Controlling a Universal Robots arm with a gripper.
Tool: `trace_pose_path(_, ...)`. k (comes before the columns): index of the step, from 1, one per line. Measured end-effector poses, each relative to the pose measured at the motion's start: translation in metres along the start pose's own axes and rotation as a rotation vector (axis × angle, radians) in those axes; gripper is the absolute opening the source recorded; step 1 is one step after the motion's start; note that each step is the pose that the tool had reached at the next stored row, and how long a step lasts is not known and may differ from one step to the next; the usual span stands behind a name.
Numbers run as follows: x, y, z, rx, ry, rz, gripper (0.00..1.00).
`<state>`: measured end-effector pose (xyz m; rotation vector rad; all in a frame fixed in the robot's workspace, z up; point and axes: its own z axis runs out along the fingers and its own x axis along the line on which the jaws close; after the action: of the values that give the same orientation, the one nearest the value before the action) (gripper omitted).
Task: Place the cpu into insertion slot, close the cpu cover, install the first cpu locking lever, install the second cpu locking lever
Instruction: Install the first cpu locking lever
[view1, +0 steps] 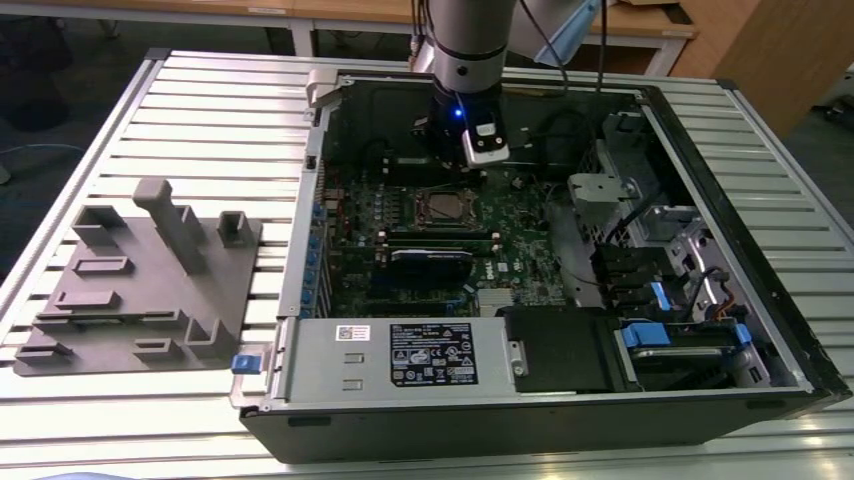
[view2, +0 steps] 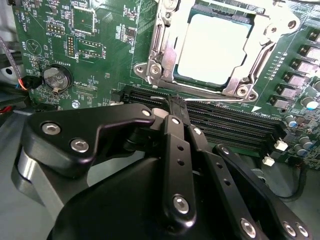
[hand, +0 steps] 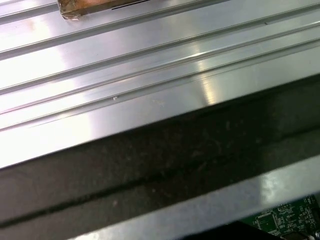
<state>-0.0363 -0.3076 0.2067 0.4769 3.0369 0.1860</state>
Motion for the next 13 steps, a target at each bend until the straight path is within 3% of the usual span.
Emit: trace_pose_path(13,0.0008,-0.0005,0.0022,-0.0014,-0.004,0.0,0.11)
